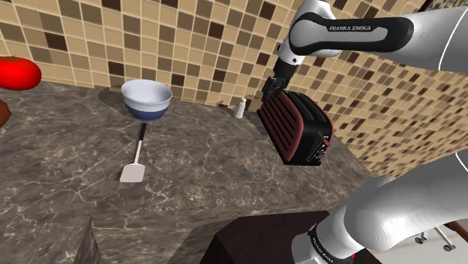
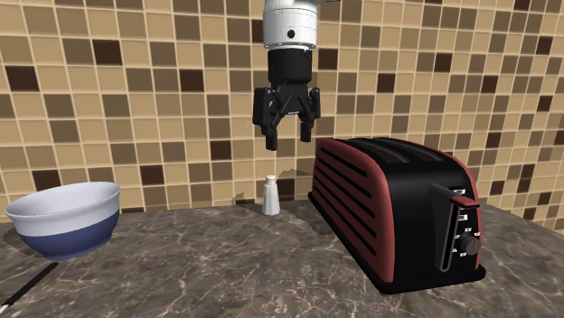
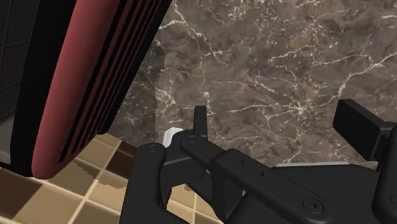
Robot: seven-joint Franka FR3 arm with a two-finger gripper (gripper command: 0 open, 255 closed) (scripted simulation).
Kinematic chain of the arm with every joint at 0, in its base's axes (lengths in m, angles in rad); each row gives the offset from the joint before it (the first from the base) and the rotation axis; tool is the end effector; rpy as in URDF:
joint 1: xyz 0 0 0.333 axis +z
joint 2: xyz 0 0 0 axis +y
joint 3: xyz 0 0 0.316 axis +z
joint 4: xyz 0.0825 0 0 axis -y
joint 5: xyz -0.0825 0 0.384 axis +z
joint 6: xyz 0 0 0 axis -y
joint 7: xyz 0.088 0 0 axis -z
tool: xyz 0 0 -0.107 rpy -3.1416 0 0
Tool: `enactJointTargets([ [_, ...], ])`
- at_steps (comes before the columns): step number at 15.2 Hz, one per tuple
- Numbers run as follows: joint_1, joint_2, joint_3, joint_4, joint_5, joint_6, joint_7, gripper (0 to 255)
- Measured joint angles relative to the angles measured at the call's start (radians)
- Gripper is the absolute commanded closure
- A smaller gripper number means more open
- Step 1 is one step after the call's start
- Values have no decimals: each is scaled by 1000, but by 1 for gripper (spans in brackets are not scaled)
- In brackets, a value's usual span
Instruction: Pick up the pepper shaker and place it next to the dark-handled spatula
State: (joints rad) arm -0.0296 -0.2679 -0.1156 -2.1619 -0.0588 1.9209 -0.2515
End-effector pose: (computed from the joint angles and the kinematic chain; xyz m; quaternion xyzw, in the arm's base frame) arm 0.4713 -0.0766 0.5103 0.9977 0.0647 0.0101 0.0147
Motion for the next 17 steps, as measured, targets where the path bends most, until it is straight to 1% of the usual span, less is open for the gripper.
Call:
enactJointTargets([
  [7, -13, 253, -25, 153, 3, 108, -40, 0],
  [13, -32, 475, -38, 341, 18, 148, -75, 0],
  [17, -49, 635, -40, 500, 31, 153, -93, 0],
])
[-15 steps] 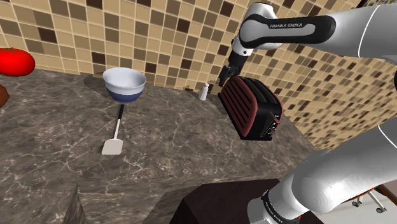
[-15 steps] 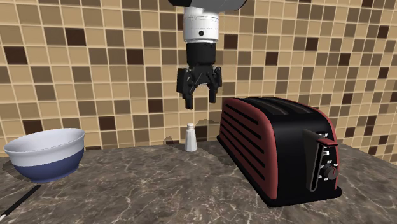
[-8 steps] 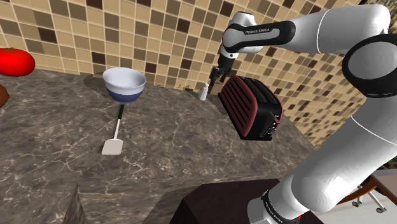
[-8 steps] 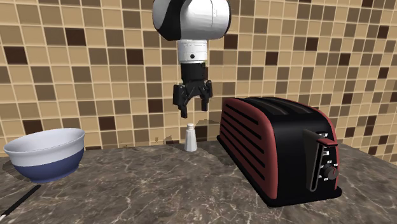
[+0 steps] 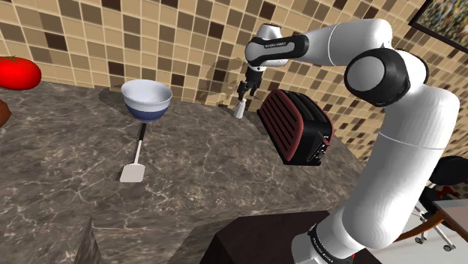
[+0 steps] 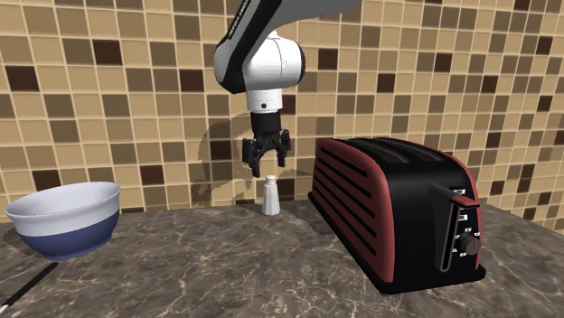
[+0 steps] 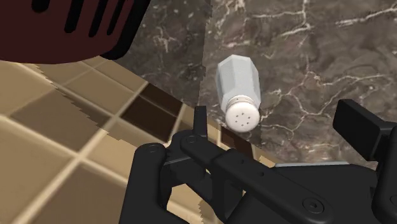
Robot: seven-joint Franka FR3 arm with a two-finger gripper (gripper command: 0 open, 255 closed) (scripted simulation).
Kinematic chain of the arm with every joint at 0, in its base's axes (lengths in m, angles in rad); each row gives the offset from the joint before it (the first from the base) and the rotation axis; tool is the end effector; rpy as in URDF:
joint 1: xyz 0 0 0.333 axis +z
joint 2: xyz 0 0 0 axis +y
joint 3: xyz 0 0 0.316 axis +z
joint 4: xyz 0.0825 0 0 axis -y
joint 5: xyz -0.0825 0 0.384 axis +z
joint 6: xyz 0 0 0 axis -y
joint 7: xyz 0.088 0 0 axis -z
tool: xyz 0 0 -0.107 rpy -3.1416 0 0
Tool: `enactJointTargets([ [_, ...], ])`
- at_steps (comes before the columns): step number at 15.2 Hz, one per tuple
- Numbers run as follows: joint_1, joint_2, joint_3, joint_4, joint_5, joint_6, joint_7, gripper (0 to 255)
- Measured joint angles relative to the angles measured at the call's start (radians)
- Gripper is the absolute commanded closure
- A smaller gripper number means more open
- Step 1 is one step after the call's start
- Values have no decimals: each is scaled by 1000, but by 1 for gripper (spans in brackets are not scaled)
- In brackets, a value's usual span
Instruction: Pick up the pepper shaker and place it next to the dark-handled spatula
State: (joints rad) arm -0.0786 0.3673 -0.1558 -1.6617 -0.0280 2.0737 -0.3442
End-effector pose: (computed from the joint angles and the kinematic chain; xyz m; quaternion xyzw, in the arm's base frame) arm 0.6477 -0.1452 0.4022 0.9966 0.0670 0.0119 0.0455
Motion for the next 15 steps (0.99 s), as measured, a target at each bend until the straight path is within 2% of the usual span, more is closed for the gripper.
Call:
enactJointTargets([
  [1, -5, 43, 0, 49, 4, -5, -4, 0],
  [3, -8, 76, 1, 68, 6, 9, -5, 0],
  [9, -16, 116, 1, 48, 11, 70, -12, 0],
  [15, -17, 123, 2, 47, 12, 79, -12, 0],
])
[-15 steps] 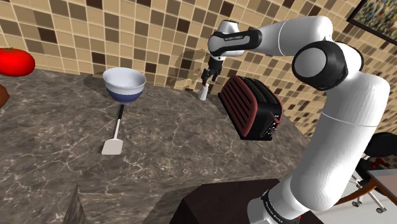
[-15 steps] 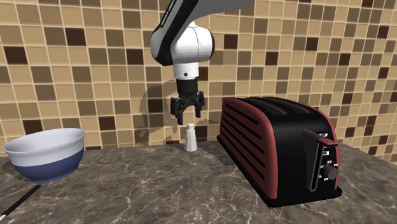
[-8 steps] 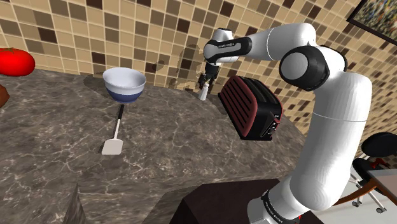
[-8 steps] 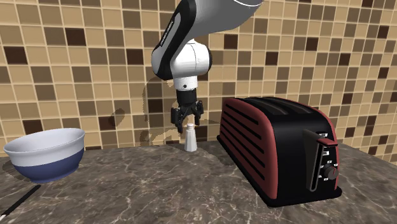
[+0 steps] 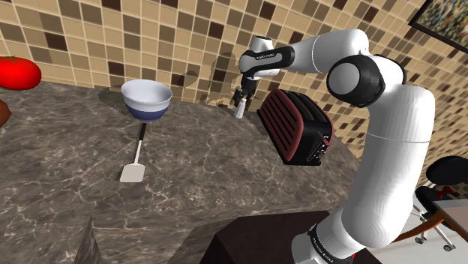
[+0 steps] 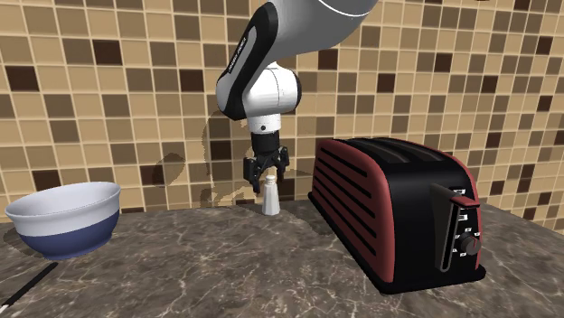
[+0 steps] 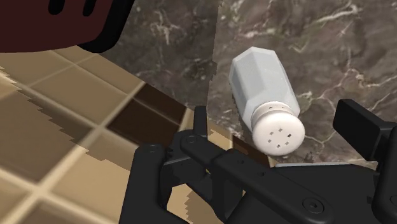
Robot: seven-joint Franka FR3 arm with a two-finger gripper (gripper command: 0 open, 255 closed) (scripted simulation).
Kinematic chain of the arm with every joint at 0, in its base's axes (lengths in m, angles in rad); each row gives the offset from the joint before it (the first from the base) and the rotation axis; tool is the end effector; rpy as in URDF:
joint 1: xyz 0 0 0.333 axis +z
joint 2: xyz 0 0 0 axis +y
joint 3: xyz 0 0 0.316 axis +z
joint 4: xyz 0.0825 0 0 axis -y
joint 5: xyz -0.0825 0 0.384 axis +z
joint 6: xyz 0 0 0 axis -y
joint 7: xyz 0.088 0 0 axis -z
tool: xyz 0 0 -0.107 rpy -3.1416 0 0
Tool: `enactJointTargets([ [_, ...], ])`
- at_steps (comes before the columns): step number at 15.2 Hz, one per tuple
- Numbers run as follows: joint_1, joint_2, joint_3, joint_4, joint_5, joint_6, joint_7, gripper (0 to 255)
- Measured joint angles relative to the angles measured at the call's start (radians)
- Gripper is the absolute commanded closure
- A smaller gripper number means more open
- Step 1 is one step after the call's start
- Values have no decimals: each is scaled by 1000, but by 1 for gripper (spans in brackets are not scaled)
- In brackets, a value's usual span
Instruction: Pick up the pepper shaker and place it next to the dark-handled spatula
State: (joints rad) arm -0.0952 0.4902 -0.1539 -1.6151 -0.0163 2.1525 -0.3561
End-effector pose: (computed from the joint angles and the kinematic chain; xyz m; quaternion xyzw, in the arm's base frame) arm 0.6687 -0.1569 0.3490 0.9965 0.0675 0.0123 0.0487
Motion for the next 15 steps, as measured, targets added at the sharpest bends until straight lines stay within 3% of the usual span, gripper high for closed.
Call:
enactJointTargets([
  [1, 0, 0, 0, 0, 0, 0, 0, 255],
  [15, 2, -17, -1, 16, -2, -33, 1, 255],
])
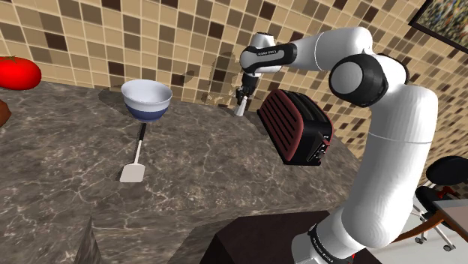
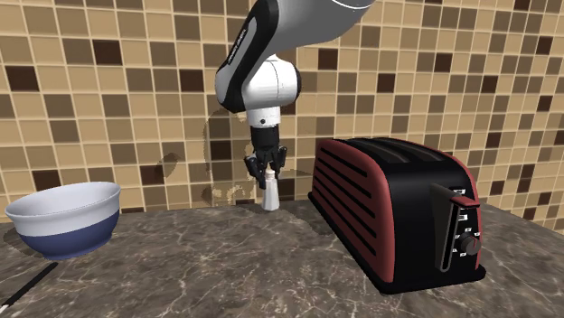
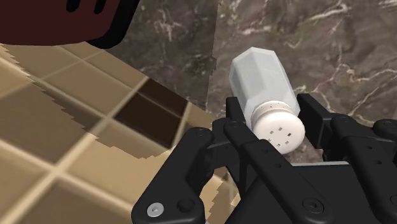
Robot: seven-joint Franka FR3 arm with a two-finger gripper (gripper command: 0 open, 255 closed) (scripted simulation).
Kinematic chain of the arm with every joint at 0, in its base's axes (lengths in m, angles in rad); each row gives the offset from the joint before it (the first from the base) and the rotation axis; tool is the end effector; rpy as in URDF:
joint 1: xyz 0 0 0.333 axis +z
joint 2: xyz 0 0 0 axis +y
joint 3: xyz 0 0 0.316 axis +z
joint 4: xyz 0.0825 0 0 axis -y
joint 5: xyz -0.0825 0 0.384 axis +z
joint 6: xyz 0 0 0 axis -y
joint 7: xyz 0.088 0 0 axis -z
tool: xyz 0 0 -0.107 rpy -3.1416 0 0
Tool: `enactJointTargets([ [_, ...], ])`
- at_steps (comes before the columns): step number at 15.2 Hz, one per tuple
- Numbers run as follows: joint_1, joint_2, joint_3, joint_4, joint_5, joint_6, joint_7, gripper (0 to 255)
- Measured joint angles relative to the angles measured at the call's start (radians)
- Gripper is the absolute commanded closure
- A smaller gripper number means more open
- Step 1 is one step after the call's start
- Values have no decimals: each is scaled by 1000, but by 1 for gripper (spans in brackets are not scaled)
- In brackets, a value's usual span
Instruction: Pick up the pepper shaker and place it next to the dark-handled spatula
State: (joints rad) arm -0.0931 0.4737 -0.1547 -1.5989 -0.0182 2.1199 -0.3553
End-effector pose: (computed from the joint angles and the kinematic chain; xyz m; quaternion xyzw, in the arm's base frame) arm 0.6688 -0.1558 0.3648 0.9965 0.0675 0.0124 0.0487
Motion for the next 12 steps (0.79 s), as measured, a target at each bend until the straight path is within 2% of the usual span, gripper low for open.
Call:
enactJointTargets([
  [12, 0, -48, -3, 89, -4, -136, -7, 255],
])
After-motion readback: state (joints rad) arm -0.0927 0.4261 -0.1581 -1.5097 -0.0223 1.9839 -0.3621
